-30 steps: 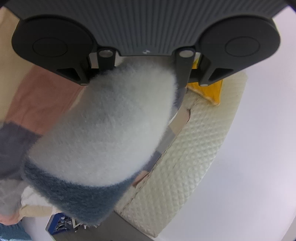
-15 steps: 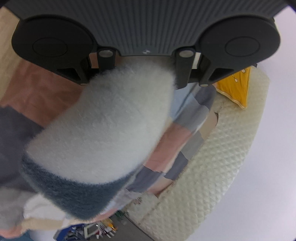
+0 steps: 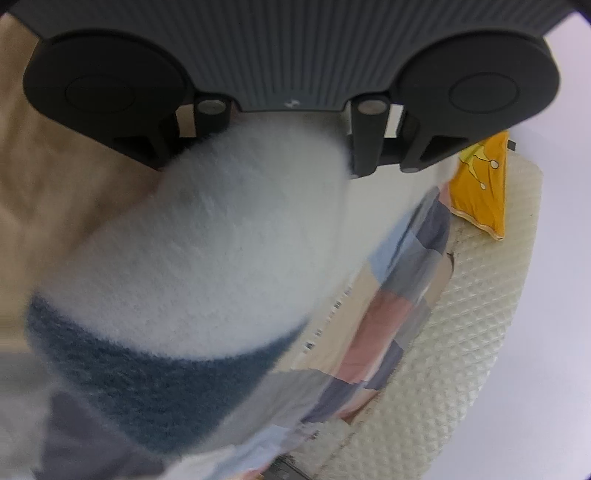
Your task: Fold large clothes
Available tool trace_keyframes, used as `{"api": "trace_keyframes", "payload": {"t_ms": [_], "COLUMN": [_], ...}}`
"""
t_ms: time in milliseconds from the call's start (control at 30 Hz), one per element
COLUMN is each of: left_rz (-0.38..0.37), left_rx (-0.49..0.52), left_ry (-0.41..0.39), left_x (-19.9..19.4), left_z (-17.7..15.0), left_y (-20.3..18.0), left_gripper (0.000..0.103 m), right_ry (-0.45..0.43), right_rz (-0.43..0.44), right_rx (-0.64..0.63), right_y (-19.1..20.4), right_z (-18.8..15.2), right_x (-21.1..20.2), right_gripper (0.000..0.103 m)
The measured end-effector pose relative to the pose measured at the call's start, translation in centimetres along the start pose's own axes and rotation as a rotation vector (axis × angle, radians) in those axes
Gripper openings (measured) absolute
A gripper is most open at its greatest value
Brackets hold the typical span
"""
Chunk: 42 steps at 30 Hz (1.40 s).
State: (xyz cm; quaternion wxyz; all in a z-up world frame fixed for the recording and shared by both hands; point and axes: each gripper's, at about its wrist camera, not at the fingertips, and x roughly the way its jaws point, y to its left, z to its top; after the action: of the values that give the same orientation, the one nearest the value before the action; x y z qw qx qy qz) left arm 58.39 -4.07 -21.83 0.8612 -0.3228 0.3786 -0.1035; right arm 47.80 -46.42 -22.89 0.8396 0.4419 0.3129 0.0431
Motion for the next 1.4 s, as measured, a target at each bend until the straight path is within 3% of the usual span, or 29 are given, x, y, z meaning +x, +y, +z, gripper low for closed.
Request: {"api": "trace_keyframes", "payload": {"t_ms": [100, 400, 633, 733, 1033, 1233, 1400], "left_rz": [-0.003, 0.137, 0.176, 0.174, 0.178, 0.136, 0.093], "left_rx": [0.004, 0.150, 0.240, 0.269, 0.450, 0.553, 0.605], "left_ry": [-0.002, 0.051, 0.022, -0.002, -0.122, -0.227, -0.283], "left_x": [-0.5, -3.8, -10.1, -13.5, -26.1, -35.3, -41.1], "left_z": [-0.8, -0.1, -0.1, 0.0, -2.2, -6.0, -10.2], "left_y": [0.3, -3.4, -7.0, -9.6, -19.1, -24.0, -25.5], "left_gripper": [0.053, 0.058, 0.059, 0.059, 0.059, 0.059, 0.059], "right_ry": [-0.003, 0.039, 0.042, 0.041, -0.062, -0.157, -0.208], "right_rz": [-0.007, -0.086, -0.191, -0.188, -0.154, -0.136, -0.085], "right_rx": [0.017, 0.040, -0.038, -0.073, -0.359, -0.604, -0.717], "right_y": [-0.6, 0.4, 2.9, 4.3, 13.5, 19.4, 21.3], "right_z": [-0.9, -1.3, -2.2, -2.3, -2.6, -5.8, -9.9], "right_x": [0.1, -1.7, -6.4, -9.3, -20.0, -28.6, -34.4], "right_gripper": [0.040, 0.043, 0.044, 0.043, 0.043, 0.043, 0.043]}}
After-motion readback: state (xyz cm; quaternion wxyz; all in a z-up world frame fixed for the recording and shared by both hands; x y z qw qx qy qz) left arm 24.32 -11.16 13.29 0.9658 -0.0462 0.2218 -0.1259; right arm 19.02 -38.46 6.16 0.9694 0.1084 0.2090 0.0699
